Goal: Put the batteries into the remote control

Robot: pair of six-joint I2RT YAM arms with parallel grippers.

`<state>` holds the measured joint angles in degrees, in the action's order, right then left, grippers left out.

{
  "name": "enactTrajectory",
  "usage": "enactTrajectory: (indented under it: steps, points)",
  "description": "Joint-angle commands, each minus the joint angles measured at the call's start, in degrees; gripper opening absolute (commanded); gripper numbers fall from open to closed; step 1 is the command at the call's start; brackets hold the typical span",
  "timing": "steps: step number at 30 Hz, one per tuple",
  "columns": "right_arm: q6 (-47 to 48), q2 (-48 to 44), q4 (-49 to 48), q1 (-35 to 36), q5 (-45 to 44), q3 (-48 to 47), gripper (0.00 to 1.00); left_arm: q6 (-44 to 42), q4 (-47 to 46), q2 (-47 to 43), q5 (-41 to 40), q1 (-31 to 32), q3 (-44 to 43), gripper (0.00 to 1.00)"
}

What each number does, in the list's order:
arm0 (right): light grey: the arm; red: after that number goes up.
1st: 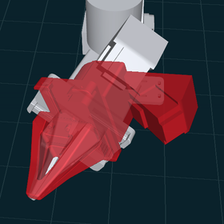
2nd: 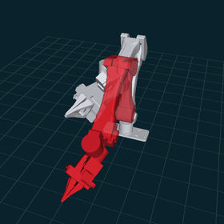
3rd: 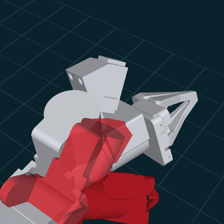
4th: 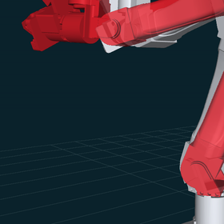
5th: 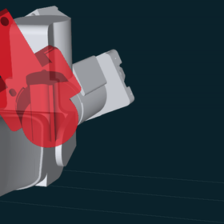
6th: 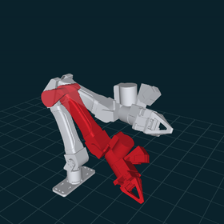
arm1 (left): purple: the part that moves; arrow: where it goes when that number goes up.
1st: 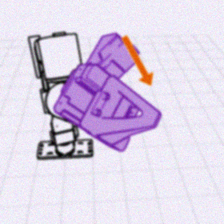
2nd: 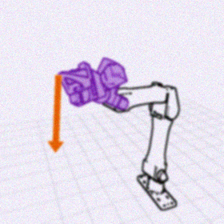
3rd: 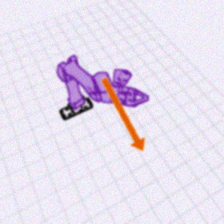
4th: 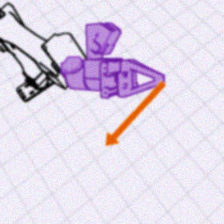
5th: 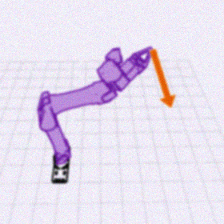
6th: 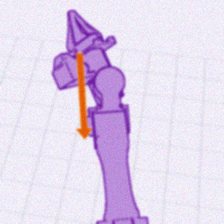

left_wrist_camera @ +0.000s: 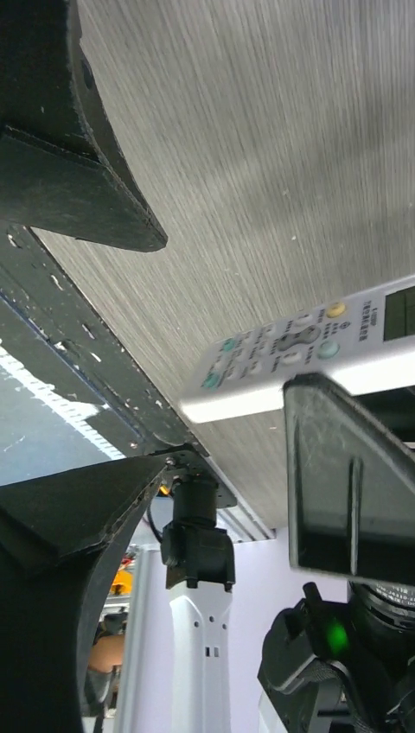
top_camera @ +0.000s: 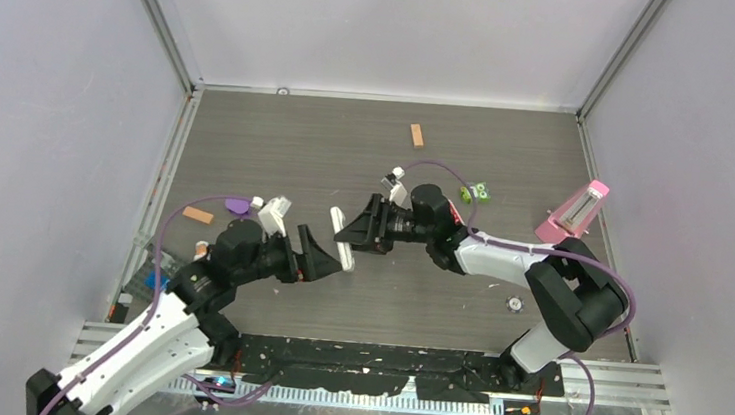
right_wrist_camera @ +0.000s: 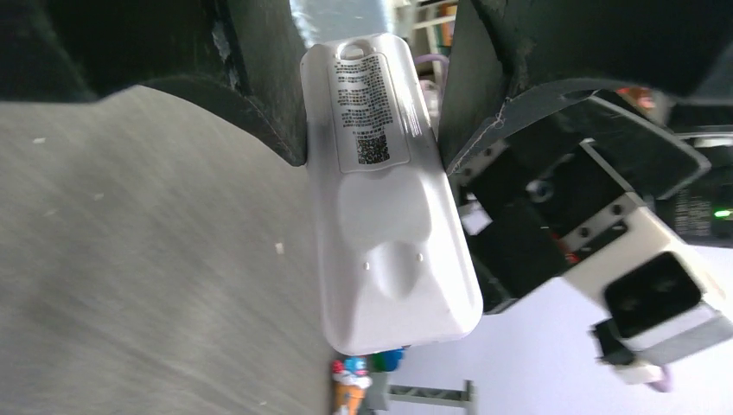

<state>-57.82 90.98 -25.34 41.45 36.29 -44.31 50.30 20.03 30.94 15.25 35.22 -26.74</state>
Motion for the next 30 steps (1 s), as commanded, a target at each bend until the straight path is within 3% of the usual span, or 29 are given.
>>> enactTrajectory:
  steps: [1, 7, 13, 18, 24, 27, 30]
  points:
    - [-17.9, -4.1, -20.7, 0.0, 3.8, 2.8, 0.43, 1.6, -13.5, 4.3, 6.1, 0.0, -1.6, 0.89]
    - [-25.3, -5.7, -28.9, 0.0, 4.1, 5.3, 0.44, 6.9, -23.5, 4.1, 4.8, 0.0, 1.6, 0.90]
    - [-33.3, -4.5, -39.3, 0.0, 3.4, 6.6, 0.44, 13.6, -32.3, 5.8, 6.0, 0.0, 4.4, 0.84]
    - [-34.0, -4.0, -40.5, 0.1, 3.1, 6.6, 0.44, 17.2, -36.8, 8.7, 7.5, 0.0, 4.5, 0.73]
    - [-32.3, -4.3, -38.7, 0.1, 2.1, 7.0, 0.45, 20.9, -43.7, 12.7, 9.9, 0.0, 5.2, 0.71]
    - [-30.5, -4.9, -36.4, 0.1, 1.5, 7.1, 0.45, 21.5, -44.5, 13.1, 10.0, 0.0, 5.5, 0.63]
    - [-27.2, -6.2, -31.5, 0.1, 0.7, 7.0, 0.45, 21.2, -43.4, 12.6, 9.0, 0.0, 5.7, 0.47]
